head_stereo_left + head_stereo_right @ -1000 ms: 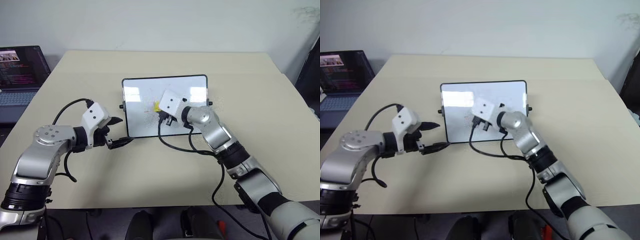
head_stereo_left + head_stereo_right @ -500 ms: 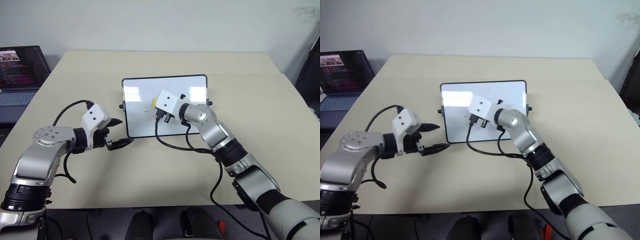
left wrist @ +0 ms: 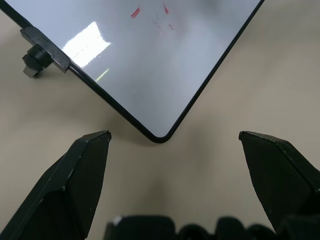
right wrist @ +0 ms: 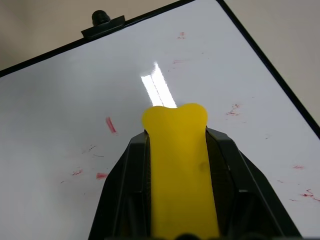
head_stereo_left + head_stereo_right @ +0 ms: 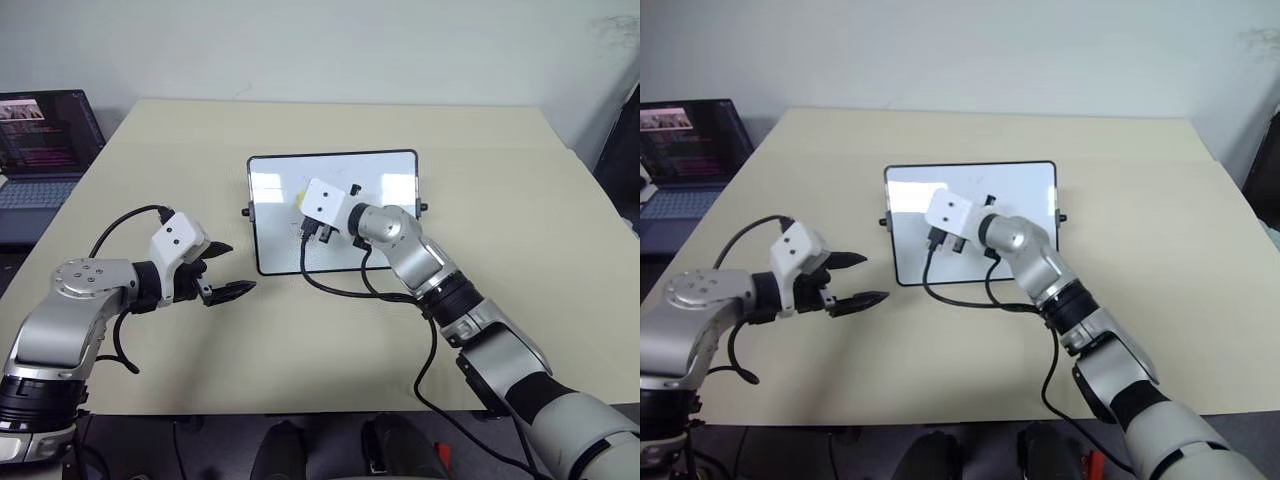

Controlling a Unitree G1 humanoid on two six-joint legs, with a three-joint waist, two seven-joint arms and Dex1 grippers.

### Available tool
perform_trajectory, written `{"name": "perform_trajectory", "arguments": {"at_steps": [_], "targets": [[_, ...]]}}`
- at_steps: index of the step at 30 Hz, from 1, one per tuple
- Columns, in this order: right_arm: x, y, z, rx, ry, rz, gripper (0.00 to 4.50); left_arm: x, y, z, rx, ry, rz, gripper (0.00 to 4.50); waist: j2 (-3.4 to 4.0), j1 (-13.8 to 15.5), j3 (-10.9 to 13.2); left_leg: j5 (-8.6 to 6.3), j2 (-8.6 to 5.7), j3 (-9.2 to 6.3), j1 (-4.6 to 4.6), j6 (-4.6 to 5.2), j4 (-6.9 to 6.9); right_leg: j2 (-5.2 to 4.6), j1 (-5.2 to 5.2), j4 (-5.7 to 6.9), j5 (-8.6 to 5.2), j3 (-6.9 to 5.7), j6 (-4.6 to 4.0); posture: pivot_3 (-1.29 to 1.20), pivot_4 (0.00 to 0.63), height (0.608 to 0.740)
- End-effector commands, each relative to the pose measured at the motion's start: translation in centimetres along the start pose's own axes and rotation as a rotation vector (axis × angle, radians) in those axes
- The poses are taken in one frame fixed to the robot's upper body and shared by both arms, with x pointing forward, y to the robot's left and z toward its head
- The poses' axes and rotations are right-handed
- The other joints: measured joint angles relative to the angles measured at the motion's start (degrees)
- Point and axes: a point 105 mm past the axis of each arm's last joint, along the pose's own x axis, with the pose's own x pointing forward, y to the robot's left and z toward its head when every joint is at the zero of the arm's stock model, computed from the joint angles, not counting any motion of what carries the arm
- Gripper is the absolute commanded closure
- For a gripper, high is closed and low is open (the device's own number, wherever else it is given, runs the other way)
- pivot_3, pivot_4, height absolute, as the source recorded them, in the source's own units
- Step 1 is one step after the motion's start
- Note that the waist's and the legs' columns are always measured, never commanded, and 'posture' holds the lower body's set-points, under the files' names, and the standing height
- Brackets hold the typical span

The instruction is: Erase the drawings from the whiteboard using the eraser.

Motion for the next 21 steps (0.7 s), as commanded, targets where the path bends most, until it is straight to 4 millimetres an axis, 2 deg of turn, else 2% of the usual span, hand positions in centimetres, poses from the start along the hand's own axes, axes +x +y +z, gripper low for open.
{"name": "perform_trajectory", "arguments": {"at_steps": [1, 4, 8, 10, 14, 19, 21], "targets": [[-0.4, 3.1, -1.2, 0.006, 0.043, 0.163, 3.33, -0.7, 0.5, 1.3, 0.047, -0.027, 0.022, 0.0, 0.0, 0.0, 0.0, 0.0, 0.0, -0.01, 0.0, 0.0, 0.0, 0.0, 0.01, -0.01, 0.0, -0.02, 0.0, 0.0, 0.15, 0.74], [-0.4, 2.3, -1.3, -0.005, 0.049, 0.103, 3.33, -0.6, 0.4, 1.4, 0.047, -0.028, 0.016, 0.0, 0.01, -0.03, 0.01, 0.0, 0.0, -0.01, 0.03, 0.0, 0.01, 0.01, 0.01, 0.04, 0.0, -0.01, 0.0, 0.0, 0.15, 0.74], [-0.6, -2.1, -0.6, -0.047, 0.024, -0.115, 3.33, -0.5, 0.4, 1.4, 0.054, -0.023, 0.003, 0.0, 0.01, -0.04, 0.01, 0.01, -0.02, -0.02, 0.07, 0.0, 0.04, 0.01, 0.0, 0.17, 0.0, -0.02, 0.0, 0.0, 0.15, 0.74], [-0.7, -3.1, -0.6, -0.055, 0.02, -0.149, 3.33, -0.6, 0.5, 1.4, 0.054, -0.022, 0.007, 0.0, 0.01, 0.05, 0.0, 0.02, -0.04, -0.03, 0.08, -0.01, 0.07, 0.01, 0.0, 0.24, 0.01, -0.02, -0.01, 0.0, 0.15, 0.74], [-0.5, -2.1, -1.0, -0.061, 0.033, -0.093, 3.33, -0.5, 0.5, 1.5, 0.056, -0.026, 0.005, 0.0, 0.0, -0.03, 0.0, 0.02, -0.04, 0.01, 0.07, 0.0, 0.05, 0.01, 0.0, 0.19, 0.0, 0.01, -0.01, 0.0, 0.15, 0.74], [-0.8, 1.9, -2.4, -0.052, 0.081, 0.104, 3.33, -0.2, 0.3, 1.5, 0.054, -0.032, -0.001, 0.0, 0.0, -0.04, 0.0, 0.01, -0.02, 0.0, 0.07, 0.0, 0.01, 0.02, -0.01, 0.16, 0.0, -0.01, -0.01, 0.0, 0.15, 0.74], [-1.0, 2.5, -2.8, -0.06, 0.098, 0.137, 3.34, -0.2, 0.3, 1.5, 0.054, -0.033, -0.004, 0.0, 0.0, -0.03, 0.0, 0.01, -0.02, -0.01, 0.08, 0.01, 0.02, 0.02, 0.0, 0.17, 0.0, -0.01, -0.01, 0.0, 0.15, 0.74]]}}
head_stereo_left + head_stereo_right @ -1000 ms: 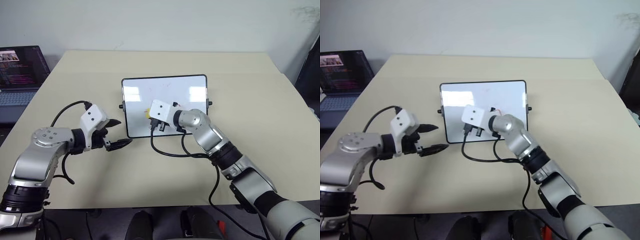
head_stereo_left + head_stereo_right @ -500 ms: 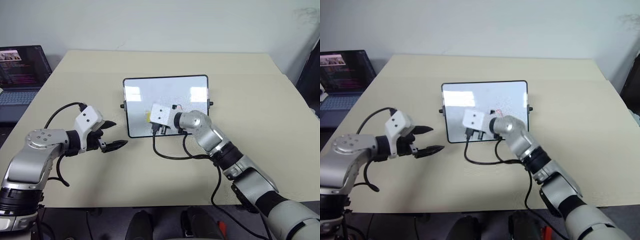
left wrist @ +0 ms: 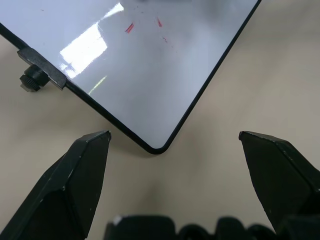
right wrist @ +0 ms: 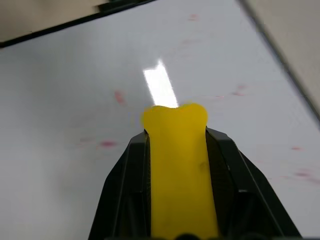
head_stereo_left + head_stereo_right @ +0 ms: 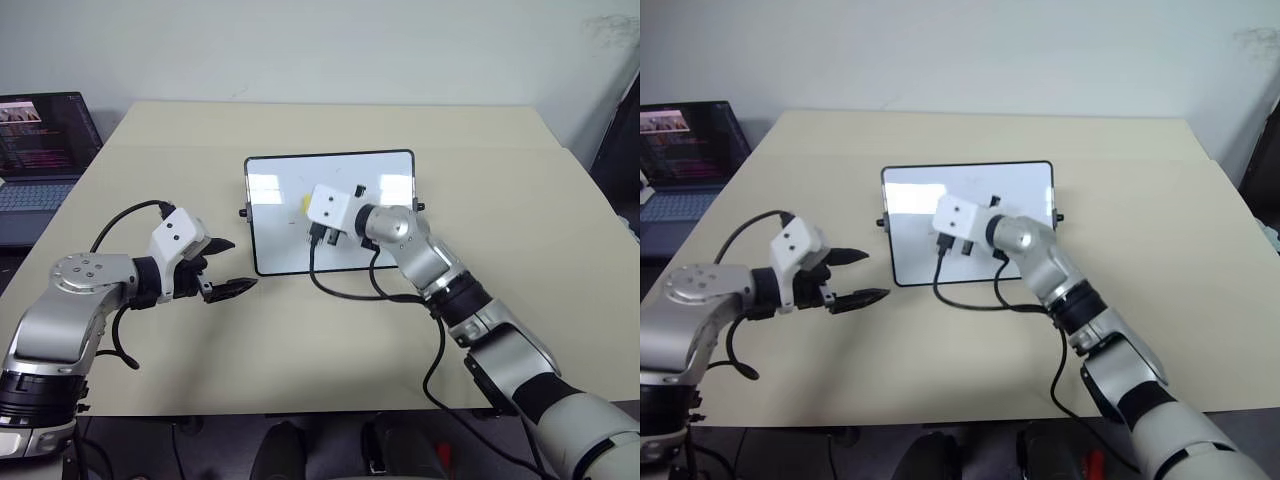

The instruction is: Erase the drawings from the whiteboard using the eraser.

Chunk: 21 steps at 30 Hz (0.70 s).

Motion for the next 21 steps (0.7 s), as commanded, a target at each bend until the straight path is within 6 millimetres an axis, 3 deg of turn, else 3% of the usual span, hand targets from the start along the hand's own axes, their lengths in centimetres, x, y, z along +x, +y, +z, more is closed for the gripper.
{"name": "perform_trajectory", "arguments": {"at_steps": [1, 9, 16, 18, 21], "targets": [[-0.5, 1.2, -1.9, -0.01, 0.083, 0.069, 3.34, -0.2, 0.3, 0.9, 0.038, -0.025, 0.011, 0.0, 0.01, 0.0, 0.0, 0.0, 0.0, -0.01, 0.0, 0.0, 0.01, 0.0, 0.0, 0.01, 0.0, 0.0, 0.0, 0.0, 0.15, 0.74], [-0.7, -4.1, -0.3, -0.144, 0.042, -0.21, 3.34, -0.1, 0.2, 0.8, 0.036, -0.022, 0.005, 0.0, 0.0, 0.04, 0.0, 0.05, -0.04, -0.02, 0.07, 0.03, 0.14, 0.0, 0.0, 0.29, 0.0, -0.01, 0.01, 0.0, 0.15, 0.74], [-0.2, 0.9, -1.1, -0.114, 0.058, 0.053, 3.34, -0.4, 0.3, 0.8, 0.036, -0.017, 0.009, 0.0, -0.01, 0.0, 0.0, 0.05, -0.03, 0.0, 0.05, 0.03, 0.07, 0.0, -0.01, 0.22, -0.02, 0.01, -0.02, 0.0, 0.15, 0.74], [-0.1, 1.0, -0.6, -0.112, 0.039, 0.053, 3.34, -0.5, 0.4, 0.7, 0.036, -0.014, 0.012, 0.0, 0.0, 0.0, 0.0, 0.05, -0.02, 0.0, 0.06, 0.03, 0.06, 0.0, -0.01, 0.22, -0.02, 0.01, -0.03, 0.0, 0.15, 0.74], [0.1, -0.5, 0.7, -0.123, -0.002, -0.031, 3.34, -0.5, 0.3, 0.8, 0.035, -0.014, 0.012, 0.0, 0.0, -0.01, 0.0, 0.05, -0.02, -0.02, 0.07, 0.03, 0.1, 0.01, -0.02, 0.28, -0.02, 0.0, -0.02, 0.0, 0.15, 0.74]]}}
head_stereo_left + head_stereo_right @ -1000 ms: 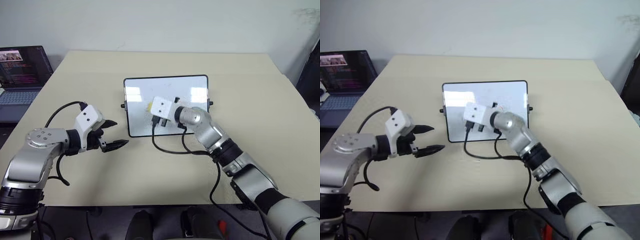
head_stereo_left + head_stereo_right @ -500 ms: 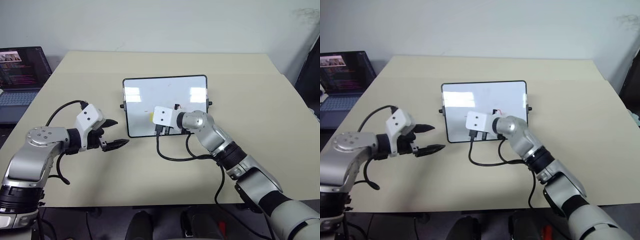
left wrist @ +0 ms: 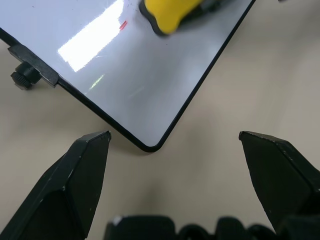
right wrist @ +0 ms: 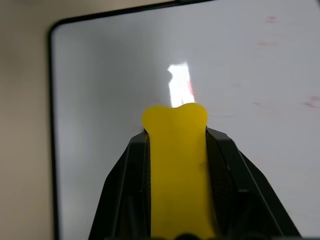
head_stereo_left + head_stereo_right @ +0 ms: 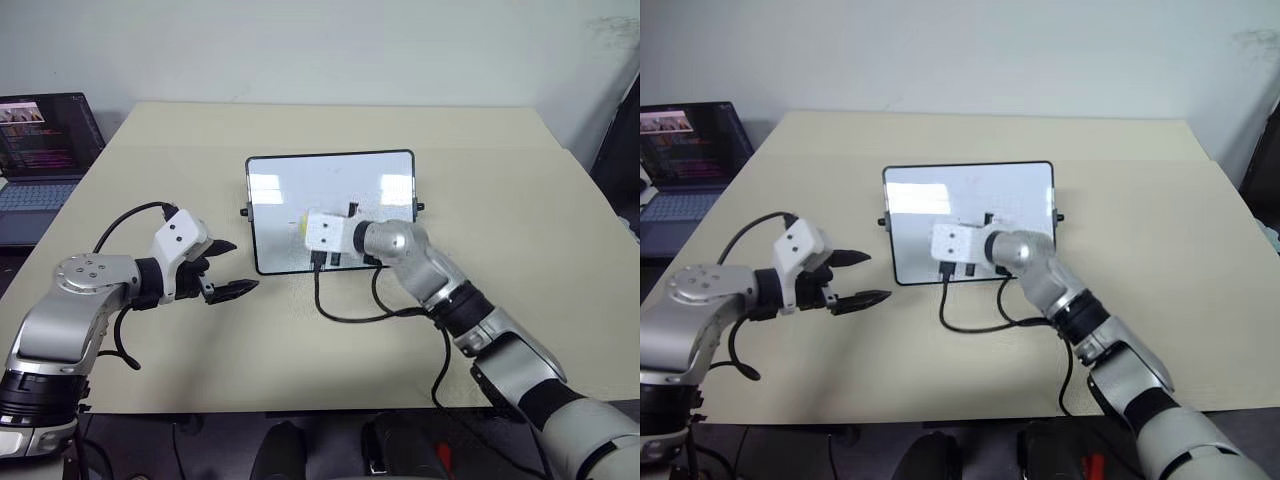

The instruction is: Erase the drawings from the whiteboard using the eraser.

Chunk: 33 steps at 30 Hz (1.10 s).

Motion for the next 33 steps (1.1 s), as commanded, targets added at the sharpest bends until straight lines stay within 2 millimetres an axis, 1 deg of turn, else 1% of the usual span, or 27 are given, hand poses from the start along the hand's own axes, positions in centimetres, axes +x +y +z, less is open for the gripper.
{"name": "perform_trajectory", "arguments": {"at_steps": [1, 3, 4, 6, 8, 11, 12, 13, 14, 16, 17, 19, 20, 21, 23, 27, 29, 30, 33], "targets": [[-0.1, -2.6, 1.0, -0.019, -0.023, -0.127, 3.34, -0.6, 0.4, 0.9, 0.039, -0.019, 0.021, 0.0, 0.0, -0.02, 0.0, 0.0, 0.0, 0.0, 0.01, 0.0, 0.01, 0.0, 0.0, 0.02, 0.0, 0.01, 0.0, 0.0, 0.15, 0.74], [-0.1, -4.0, 1.7, -0.028, -0.049, -0.202, 3.34, -0.6, 0.4, 0.9, 0.039, -0.017, 0.02, 0.0, 0.01, -0.03, 0.01, 0.0, 0.0, 0.01, 0.01, 0.0, 0.02, 0.01, -0.01, 0.05, 0.0, 0.01, 0.0, 0.0, 0.15, 0.74], [-0.1, -4.3, 2.0, -0.03, -0.06, -0.217, 3.34, -0.6, 0.4, 0.9, 0.04, -0.017, 0.018, 0.0, 0.01, -0.03, 0.01, 0.0, 0.0, 0.01, 0.0, 0.0, 0.01, 0.02, -0.03, 0.05, 0.0, 0.01, 0.0, 0.0, 0.15, 0.74], [0.2, -4.2, 2.3, -0.023, -0.071, -0.205, 3.34, -0.7, 0.4, 0.9, 0.042, -0.016, 0.017, 0.0, 0.0, -0.03, 0.01, 0.0, 0.01, 0.01, -0.04, 0.0, -0.01, 0.02, -0.05, 0.03, -0.01, 0.01, -0.02, 0.0, 0.15, 0.74], [0.5, -3.3, 2.2, -0.02, -0.069, -0.149, 3.34, -0.7, 0.4, 0.9, 0.044, -0.015, 0.019, 0.0, 0.01, -0.02, 0.01, 0.0, 0.0, 0.01, -0.06, -0.01, -0.07, 0.02, -0.05, -0.07, -0.03, 0.01, -0.05, 0.0, 0.15, 0.74], [0.9, -0.4, 1.9, -0.019, -0.054, 0.002, 3.34, -0.8, 0.4, 1.0, 0.045, -0.016, 0.021, 0.0, 0.01, -0.02, 0.01, -0.01, 0.02, 0.03, -0.11, 0.0, -0.12, 0.01, -0.05, -0.24, -0.03, 0.01, -0.05, 0.0, 0.15, 0.74], [1.0, 0.2, 1.8, -0.017, -0.05, 0.032, 3.34, -0.9, 0.4, 0.9, 0.045, -0.015, 0.021, 0.0, 0.0, -0.02, 0.01, -0.01, 0.03, 0.02, -0.12, 0.0, -0.13, 0.02, -0.04, -0.29, -0.03, 0.0, -0.05, 0.0, 0.15, 0.74], [1.0, 0.4, 1.7, -0.02, -0.047, 0.039, 3.34, -0.9, 0.4, 0.9, 0.044, -0.014, 0.022, 0.0, 0.01, -0.02, 0.01, -0.01, 0.04, 0.02, -0.13, 0.0, -0.15, 0.02, -0.03, -0.35, -0.03, 0.0, -0.05, 0.0, 0.15, 0.74], [1.0, 0.4, 1.6, -0.024, -0.045, 0.034, 3.34, -0.9, 0.4, 0.9, 0.044, -0.014, 0.023, 0.0, 0.01, -0.02, 0.01, -0.01, 0.05, 0.02, -0.14, 0.0, -0.16, 0.02, -0.03, -0.37, -0.03, 0.0, -0.05, 0.0, 0.15, 0.74], [0.9, -0.5, 1.7, -0.053, -0.045, -0.017, 3.34, -0.9, 0.3, 0.9, 0.043, -0.014, 0.022, 0.0, 0.01, -0.01, 0.01, -0.01, 0.06, 0.01, -0.15, 0.0, -0.14, 0.01, -0.03, -0.36, -0.02, -0.01, -0.06, 0.0, 0.15, 0.74], [0.9, -1.1, 1.9, -0.063, -0.048, -0.049, 3.34, -1.0, 0.3, 0.9, 0.043, -0.014, 0.022, 0.0, 0.01, -0.01, 0.01, -0.01, 0.06, 0.0, -0.14, 0.0, -0.14, 0.01, -0.03, -0.36, -0.02, -0.01, -0.06, 0.0, 0.15, 0.74], [0.6, -3.1, 2.6, -0.074, -0.072, -0.153, 3.34, -0.9, 0.3, 0.9, 0.043, -0.014, 0.022, 0.0, 0.01, -0.01, 0.01, -0.01, 0.05, 0.0, -0.14, 0.0, -0.13, 0.01, -0.02, -0.33, -0.02, -0.02, -0.06, 0.0, 0.15, 0.74], [0.6, -3.5, 2.8, -0.072, -0.08, -0.168, 3.34, -0.9, 0.3, 0.9, 0.043, -0.015, 0.021, 0.0, 0.01, -0.02, 0.01, -0.01, 0.04, 0.0, -0.13, 0.0, -0.12, 0.01, -0.03, -0.31, -0.02, -0.02, -0.06, 0.0, 0.15, 0.74], [0.6, -3.6, 2.9, -0.071, -0.085, -0.173, 3.34, -0.9, 0.3, 0.9, 0.043, -0.016, 0.021, 0.0, 0.01, -0.01, 0.01, -0.01, 0.04, 0.0, -0.13, 0.0, -0.12, 0.01, -0.03, -0.31, -0.02, -0.02, -0.06, 0.0, 0.15, 0.74], [0.9, -2.2, 2.8, -0.069, -0.081, -0.107, 3.34, -0.8, 0.3, 0.9, 0.042, -0.017, 0.02, 0.0, 0.0, -0.01, 0.01, -0.01, 0.03, -0.01, -0.14, 0.0, -0.13, 0.01, -0.03, -0.31, -0.02, -0.03, -0.06, 0.0, 0.15, 0.74], [1.2, -0.1, 2.7, -0.068, -0.073, -0.002, 3.34, -0.8, 0.2, 0.9, 0.042, -0.019, 0.019, 0.0, 0.01, -0.08, 0.01, -0.01, 0.05, 0.03, -0.15, 0.0, -0.16, 0.01, -0.03, -0.41, -0.02, 0.0, -0.06, 0.0, 0.15, 0.74], [1.2, 0.4, 2.7, -0.071, -0.072, 0.021, 3.34, -0.8, 0.3, 0.9, 0.043, -0.018, 0.02, 0.0, 0.01, -0.07, 0.01, -0.02, 0.06, 0.02, -0.15, 0.0, -0.17, 0.01, -0.03, -0.42, -0.02, 0.0, -0.06, 0.0, 0.15, 0.74], [1.2, 0.3, 2.7, -0.073, -0.073, 0.014, 3.34, -0.8, 0.3, 0.9, 0.043, -0.017, 0.02, 0.0, 0.01, -0.05, 0.01, -0.02, 0.06, 0.02, -0.16, 0.0, -0.16, 0.01, -0.03, -0.42, -0.02, -0.01, -0.06, 0.0, 0.15, 0.74], [1.1, -2.0, 3.0, -0.07, -0.074, -0.115, 3.34, -0.9, 0.2, 0.9, 0.044, -0.014, 0.016, 0.0, 0.01, -0.03, 0.01, -0.01, 0.05, 0.01, -0.15, 0.0, -0.15, 0.01, -0.03, -0.4, -0.02, -0.01, -0.06, 0.0, 0.15, 0.74]]}}
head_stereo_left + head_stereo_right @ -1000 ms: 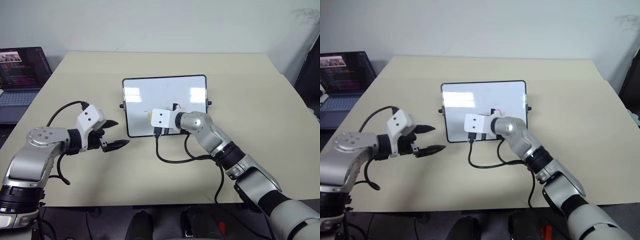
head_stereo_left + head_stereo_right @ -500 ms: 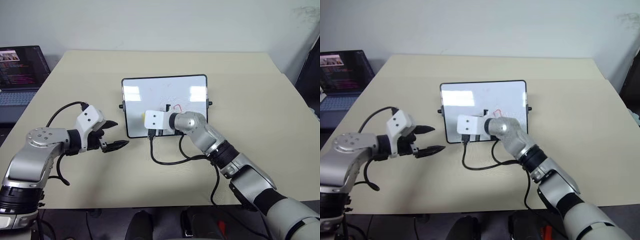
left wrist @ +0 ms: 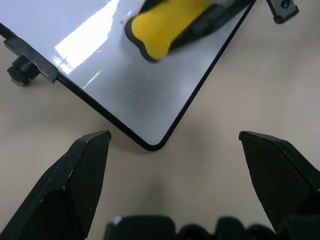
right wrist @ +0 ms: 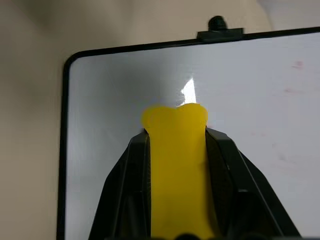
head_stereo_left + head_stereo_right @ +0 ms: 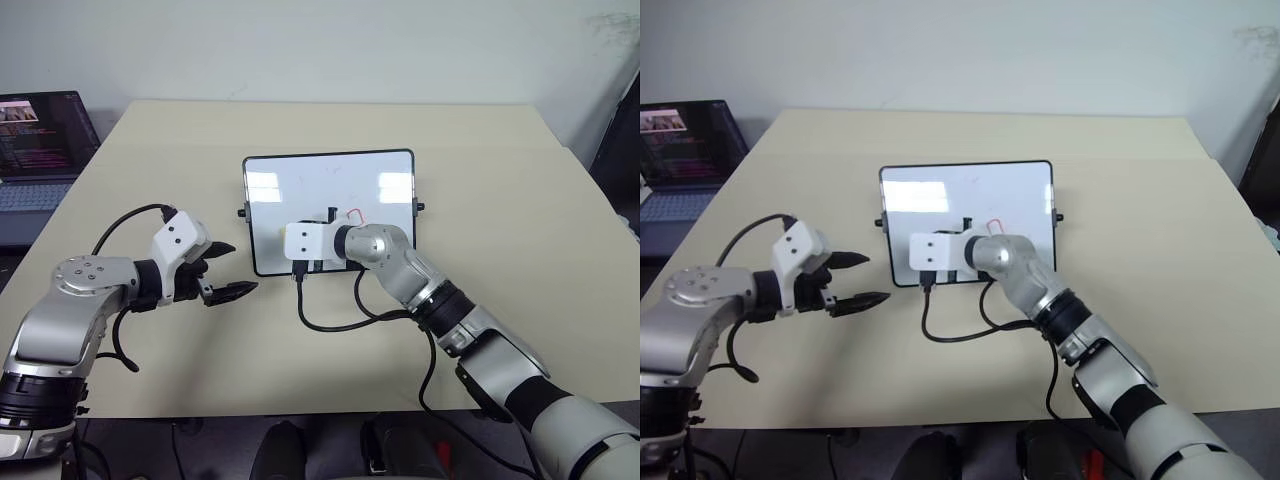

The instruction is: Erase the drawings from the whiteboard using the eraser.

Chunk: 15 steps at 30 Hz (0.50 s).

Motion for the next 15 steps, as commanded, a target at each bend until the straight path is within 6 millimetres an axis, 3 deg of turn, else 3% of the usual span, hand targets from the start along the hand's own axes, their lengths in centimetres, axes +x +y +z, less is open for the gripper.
{"name": "perform_trajectory", "arguments": {"at_steps": [1, 5, 9, 11, 15], "targets": [[-0.5, -3.2, 0.7, -0.005, -0.02, -0.156, 3.34, -0.8, 0.3, 1.2, 0.048, -0.019, 0.016, 0.0, 0.0, 0.0, 0.0, 0.0, 0.0, 0.0, 0.0, 0.0, 0.01, 0.0, 0.0, 0.01, 0.0, 0.0, 0.0, 0.0, 0.15, 0.74], [-0.5, -4.1, 1.0, -0.012, -0.026, -0.185, 3.34, -1.0, 0.5, 1.2, 0.053, -0.015, 0.021, 0.0, 0.0, 0.0, 0.0, 0.0, -0.01, 0.0, -0.01, 0.0, 0.0, 0.0, 0.0, 0.0, 0.0, 0.0, 0.0, 0.0, 0.15, 0.74], [-0.1, -0.4, 0.6, -0.021, -0.022, 0.003, 3.34, -0.7, 0.4, 1.2, 0.052, -0.022, 0.019, 0.0, 0.0, -0.01, 0.0, 0.0, -0.01, 0.02, -0.02, 0.0, -0.02, 0.0, 0.0, -0.05, 0.0, 0.02, 0.0, 0.0, 0.15, 0.74], [-0.2, 0.1, 0.5, -0.016, -0.019, 0.018, 3.34, -0.7, 0.3, 1.2, 0.051, -0.023, 0.017, 0.0, 0.0, 0.01, 0.0, -0.01, 0.0, 0.01, -0.02, 0.0, -0.02, 0.0, 0.0, -0.06, 0.0, 0.0, 0.0, 0.0, 0.15, 0.74], [-1.0, -2.2, 0.8, 0.044, -0.049, -0.111, 3.34, -0.4, 0.2, 1.5, 0.053, -0.037, 0.007, 0.0, 0.0, 0.01, 0.0, 0.0, 0.0, 0.0, -0.01, 0.0, 0.0, 0.0, 0.0, -0.01, 0.0, 0.0, 0.0, 0.0, 0.15, 0.74]]}}
